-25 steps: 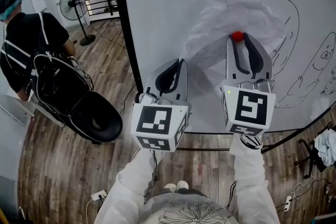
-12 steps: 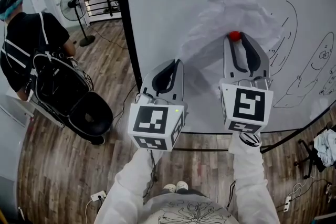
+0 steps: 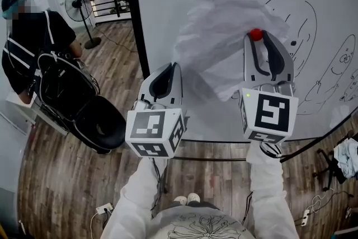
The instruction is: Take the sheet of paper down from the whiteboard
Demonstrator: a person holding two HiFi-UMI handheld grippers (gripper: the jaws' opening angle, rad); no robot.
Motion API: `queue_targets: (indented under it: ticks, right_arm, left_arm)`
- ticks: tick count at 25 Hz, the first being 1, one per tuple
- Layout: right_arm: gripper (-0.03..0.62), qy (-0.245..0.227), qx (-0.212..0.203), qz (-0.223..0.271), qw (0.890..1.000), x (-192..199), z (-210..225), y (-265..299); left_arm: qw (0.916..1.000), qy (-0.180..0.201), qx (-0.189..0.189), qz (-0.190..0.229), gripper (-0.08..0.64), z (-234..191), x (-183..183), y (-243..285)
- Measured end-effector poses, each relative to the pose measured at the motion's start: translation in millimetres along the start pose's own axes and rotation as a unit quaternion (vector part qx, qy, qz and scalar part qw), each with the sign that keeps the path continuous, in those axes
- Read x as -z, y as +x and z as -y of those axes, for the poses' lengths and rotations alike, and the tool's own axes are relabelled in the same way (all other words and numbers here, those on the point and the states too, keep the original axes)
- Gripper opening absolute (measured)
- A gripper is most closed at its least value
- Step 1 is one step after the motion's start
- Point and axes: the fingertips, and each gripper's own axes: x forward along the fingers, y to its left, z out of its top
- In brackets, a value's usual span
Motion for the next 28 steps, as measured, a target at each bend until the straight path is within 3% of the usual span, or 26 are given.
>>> queue_targets:
  ticks: [28]
  right_arm:
    - [0.118, -0.001, -0.009, -0.006, 1.000, -8, -22, 13]
  left_arm:
    - [0.9953, -0.011, -0.069, -0.067, 0.005, -65, 56, -59]
